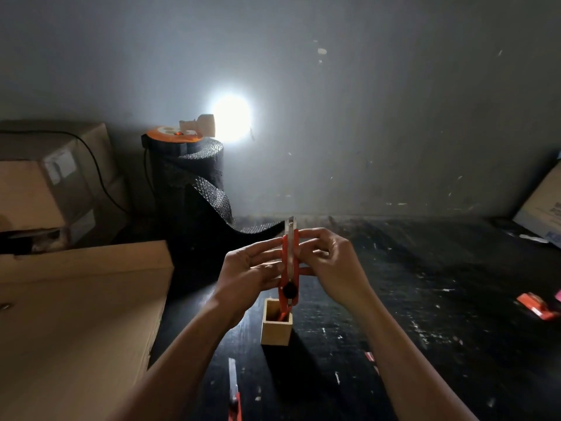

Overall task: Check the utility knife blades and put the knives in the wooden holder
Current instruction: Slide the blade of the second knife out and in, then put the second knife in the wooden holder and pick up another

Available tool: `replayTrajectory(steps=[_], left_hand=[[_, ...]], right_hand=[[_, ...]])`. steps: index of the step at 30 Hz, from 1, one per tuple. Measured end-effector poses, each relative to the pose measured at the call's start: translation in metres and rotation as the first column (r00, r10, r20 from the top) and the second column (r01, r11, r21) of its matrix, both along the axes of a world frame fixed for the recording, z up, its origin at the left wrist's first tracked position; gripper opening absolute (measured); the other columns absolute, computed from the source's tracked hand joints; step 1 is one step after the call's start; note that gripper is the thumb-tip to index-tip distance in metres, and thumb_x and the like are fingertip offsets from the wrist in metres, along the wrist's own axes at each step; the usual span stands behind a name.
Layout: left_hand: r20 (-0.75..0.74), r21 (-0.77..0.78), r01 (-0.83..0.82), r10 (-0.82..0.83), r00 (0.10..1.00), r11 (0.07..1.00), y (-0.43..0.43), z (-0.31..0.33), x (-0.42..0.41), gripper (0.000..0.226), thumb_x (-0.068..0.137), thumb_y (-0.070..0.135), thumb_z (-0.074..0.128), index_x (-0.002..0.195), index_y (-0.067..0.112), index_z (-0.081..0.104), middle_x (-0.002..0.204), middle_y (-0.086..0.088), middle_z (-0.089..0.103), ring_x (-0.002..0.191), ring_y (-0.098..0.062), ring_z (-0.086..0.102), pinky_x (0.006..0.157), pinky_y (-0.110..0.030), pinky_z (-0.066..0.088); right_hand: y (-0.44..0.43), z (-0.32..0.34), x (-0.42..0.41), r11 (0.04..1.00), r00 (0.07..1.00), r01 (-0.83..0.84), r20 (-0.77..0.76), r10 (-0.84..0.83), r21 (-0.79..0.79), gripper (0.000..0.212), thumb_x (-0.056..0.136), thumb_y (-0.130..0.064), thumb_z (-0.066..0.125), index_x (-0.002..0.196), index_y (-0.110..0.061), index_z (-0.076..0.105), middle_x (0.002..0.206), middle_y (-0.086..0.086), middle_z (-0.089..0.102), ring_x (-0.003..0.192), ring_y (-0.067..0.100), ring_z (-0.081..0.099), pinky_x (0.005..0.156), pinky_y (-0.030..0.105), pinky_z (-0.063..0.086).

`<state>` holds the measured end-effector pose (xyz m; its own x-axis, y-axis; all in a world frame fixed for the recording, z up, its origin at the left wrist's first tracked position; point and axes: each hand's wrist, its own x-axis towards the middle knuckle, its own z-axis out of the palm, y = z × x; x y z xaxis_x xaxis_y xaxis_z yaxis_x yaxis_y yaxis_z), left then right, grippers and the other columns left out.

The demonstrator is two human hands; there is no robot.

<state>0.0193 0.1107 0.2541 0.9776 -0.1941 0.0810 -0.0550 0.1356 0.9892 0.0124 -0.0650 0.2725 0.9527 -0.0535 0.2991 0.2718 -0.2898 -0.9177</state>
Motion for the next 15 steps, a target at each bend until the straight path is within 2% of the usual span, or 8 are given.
replayTrajectory(steps=[5, 8, 10, 13, 15], left_hand=[[-0.125, 0.021, -0.021, 0.023, 0.992, 1.000, -0.002, -0.047, 0.023, 0.032, 0.089, -0.011, 0.067, 0.111, 0.010, 0.076, 0.101, -0.011, 0.083, 0.093, -0.025, 0.080, 0.084, -0.040, 0.065], [-0.158, 0.183, -0.127, 0.156, 0.975, 0.975, -0.002, -0.092, 0.047, 0.027, 0.091, -0.008, 0.066, 0.112, 0.006, 0.076, 0.104, -0.010, 0.080, 0.095, -0.022, 0.076, 0.080, -0.035, 0.064], [-0.128, 0.324, -0.155, 0.205, 0.970, 0.933, -0.002, -0.120, 0.060, 0.031, 0.089, -0.003, 0.069, 0.118, 0.007, 0.075, 0.110, -0.009, 0.079, 0.100, -0.022, 0.076, 0.086, -0.037, 0.064], [-0.112, 0.502, -0.113, 0.193, 0.975, 0.858, -0.005, -0.155, 0.072, 0.048, 0.083, 0.007, 0.080, 0.130, 0.009, 0.069, 0.123, -0.008, 0.075, 0.110, -0.020, 0.073, 0.099, -0.039, 0.059], [-0.108, 0.598, -0.081, 0.181, 0.978, 0.798, -0.009, -0.175, 0.077, 0.061, 0.079, 0.013, 0.085, 0.137, 0.010, 0.064, 0.133, -0.008, 0.071, 0.119, -0.022, 0.069, 0.104, -0.041, 0.056]], right_hand=[[-0.004, -0.040, 0.020, 0.997, 0.995, -0.004, -0.095, 0.011, 0.079, 0.020, 0.090, -0.012, 0.076, 0.109, -0.007, 0.071, 0.095, 0.015, 0.078, 0.085, 0.027, 0.079, 0.075, 0.043, 0.066], [-0.008, -0.069, 0.038, 0.996, 0.988, 0.055, -0.151, -0.044, 0.068, 0.014, 0.090, -0.008, 0.076, 0.104, -0.007, 0.073, 0.093, 0.014, 0.077, 0.085, 0.028, 0.078, 0.074, 0.044, 0.066], [-0.010, -0.091, 0.053, 0.995, 0.979, 0.093, -0.186, -0.083, 0.047, 0.013, 0.089, -0.008, 0.077, 0.102, -0.008, 0.074, 0.093, 0.013, 0.077, 0.087, 0.030, 0.077, 0.074, 0.045, 0.066], [-0.009, -0.125, 0.076, 0.989, 0.969, 0.151, -0.201, -0.146, 0.007, 0.010, 0.087, -0.014, 0.078, 0.093, -0.021, 0.075, 0.089, 0.005, 0.077, 0.085, 0.025, 0.077, 0.075, 0.050, 0.065], [-0.005, -0.145, 0.087, 0.981, 0.962, 0.194, -0.192, -0.195, -0.028, 0.012, 0.087, -0.017, 0.078, 0.089, -0.028, 0.072, 0.088, -0.001, 0.077, 0.084, 0.019, 0.076, 0.076, 0.046, 0.065]])
